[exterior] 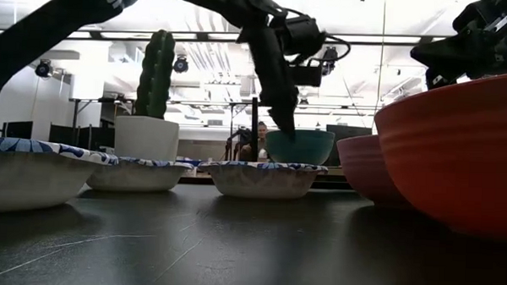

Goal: Place and stack bowls onto a shelf
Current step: Put the green bowl on the shelf, then put the blue patterned bowl on the shelf

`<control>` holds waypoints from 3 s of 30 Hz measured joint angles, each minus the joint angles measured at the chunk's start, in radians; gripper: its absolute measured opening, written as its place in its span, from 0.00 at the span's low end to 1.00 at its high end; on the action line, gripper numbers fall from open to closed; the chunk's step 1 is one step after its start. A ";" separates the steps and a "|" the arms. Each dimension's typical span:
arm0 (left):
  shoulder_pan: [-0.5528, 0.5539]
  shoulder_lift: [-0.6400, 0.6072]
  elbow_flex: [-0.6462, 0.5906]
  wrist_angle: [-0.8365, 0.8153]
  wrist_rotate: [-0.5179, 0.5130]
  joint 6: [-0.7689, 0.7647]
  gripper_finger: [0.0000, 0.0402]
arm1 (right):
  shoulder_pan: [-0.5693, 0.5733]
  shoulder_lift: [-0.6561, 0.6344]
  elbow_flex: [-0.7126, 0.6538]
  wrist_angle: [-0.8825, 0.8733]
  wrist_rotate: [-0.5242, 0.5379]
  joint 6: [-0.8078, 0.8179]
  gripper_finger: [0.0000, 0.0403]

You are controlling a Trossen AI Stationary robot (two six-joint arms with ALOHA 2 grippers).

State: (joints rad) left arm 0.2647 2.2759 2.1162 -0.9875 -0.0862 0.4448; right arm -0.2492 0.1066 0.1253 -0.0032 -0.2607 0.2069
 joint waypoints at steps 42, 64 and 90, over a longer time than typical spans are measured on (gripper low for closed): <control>-0.600 -0.750 -0.841 0.442 -0.082 -0.605 0.00 | 0.000 0.001 0.000 0.008 -0.001 0.084 0.02; -0.598 -1.211 -1.277 0.702 -0.140 -0.531 0.00 | 0.144 0.071 0.000 0.395 0.038 0.172 0.02; -0.600 -1.211 -1.319 0.605 -0.194 -0.624 0.00 | 0.230 0.843 0.677 -0.229 0.133 0.083 0.02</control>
State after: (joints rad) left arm -0.3351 1.0649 0.7977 -0.3829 -0.2798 -0.1790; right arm -0.0191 0.9493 0.8021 -0.2321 -0.1276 0.2896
